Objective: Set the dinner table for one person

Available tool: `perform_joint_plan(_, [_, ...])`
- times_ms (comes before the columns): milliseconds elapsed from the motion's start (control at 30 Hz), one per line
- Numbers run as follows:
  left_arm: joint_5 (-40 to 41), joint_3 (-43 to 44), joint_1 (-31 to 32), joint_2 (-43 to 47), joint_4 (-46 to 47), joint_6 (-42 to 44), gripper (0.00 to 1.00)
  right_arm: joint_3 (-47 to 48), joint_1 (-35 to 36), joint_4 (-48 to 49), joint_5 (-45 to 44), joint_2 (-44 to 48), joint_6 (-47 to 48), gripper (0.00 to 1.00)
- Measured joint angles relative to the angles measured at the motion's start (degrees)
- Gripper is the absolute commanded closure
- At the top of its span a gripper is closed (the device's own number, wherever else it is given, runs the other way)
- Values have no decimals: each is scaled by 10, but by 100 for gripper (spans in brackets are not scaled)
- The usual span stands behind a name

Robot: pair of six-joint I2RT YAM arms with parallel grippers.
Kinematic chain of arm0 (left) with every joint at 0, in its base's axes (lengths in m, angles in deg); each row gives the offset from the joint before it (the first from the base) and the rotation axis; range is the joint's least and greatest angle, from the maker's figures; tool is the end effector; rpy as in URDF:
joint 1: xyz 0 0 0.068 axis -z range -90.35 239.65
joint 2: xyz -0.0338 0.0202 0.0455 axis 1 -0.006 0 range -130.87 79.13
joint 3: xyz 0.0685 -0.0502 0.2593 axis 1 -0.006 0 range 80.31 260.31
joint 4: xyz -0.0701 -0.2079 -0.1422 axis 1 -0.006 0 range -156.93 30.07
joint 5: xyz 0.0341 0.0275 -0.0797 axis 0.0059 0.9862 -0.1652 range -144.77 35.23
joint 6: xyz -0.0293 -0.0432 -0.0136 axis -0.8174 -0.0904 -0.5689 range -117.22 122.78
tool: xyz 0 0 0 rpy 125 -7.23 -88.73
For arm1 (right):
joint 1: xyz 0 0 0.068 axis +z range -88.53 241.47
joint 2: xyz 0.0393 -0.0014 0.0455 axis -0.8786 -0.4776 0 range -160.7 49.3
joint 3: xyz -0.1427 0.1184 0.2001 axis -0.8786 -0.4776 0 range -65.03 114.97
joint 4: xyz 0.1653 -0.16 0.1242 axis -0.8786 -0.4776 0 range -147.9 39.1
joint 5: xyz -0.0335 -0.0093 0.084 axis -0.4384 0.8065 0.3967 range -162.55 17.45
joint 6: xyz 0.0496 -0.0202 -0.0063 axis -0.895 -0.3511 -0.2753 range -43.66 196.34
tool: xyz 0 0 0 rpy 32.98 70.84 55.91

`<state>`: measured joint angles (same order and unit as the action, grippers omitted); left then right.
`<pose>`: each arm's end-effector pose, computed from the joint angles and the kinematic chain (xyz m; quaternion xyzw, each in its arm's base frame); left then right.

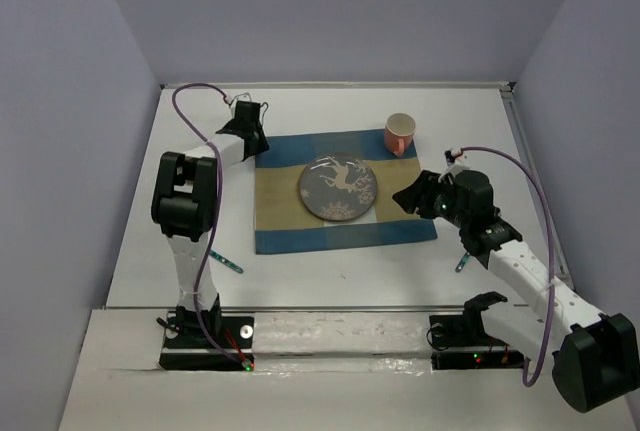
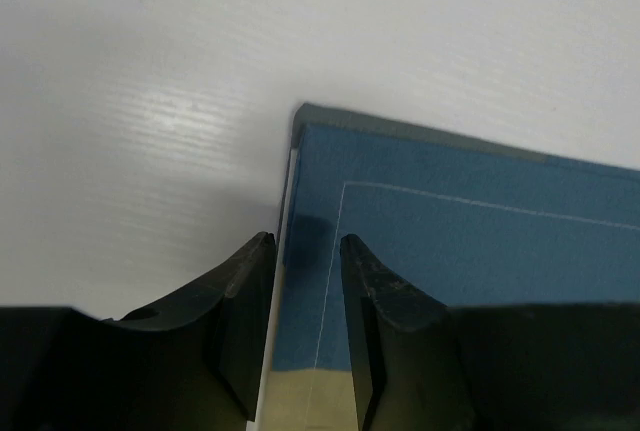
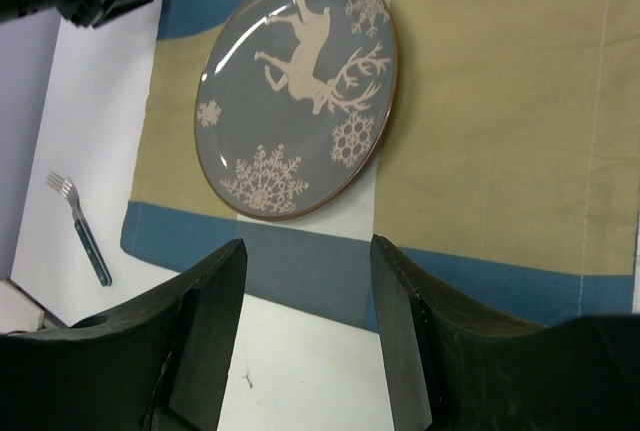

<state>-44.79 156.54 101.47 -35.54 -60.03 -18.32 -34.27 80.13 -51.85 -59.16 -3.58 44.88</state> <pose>0.4365 -0.0850 0.1801 -0.1103 0.8914 -0.0474 0.4370 0.1964 0.0750 0.2448 0.0285 0.8305 0.3201 0.4549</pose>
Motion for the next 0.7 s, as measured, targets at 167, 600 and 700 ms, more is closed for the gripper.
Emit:
perform_joint_plan(167, [10, 54, 0, -38, -2, 10, 64, -5, 16, 3, 6, -8, -1, 42])
perform_joint_plan(600, [36, 142, 0, -110, -39, 21, 91, 3, 24, 11, 5, -17, -1, 42])
perform_joint_plan(700, [39, 175, 0, -129, -55, 21, 100, 6, 24, 13, 4, -18, 0, 42])
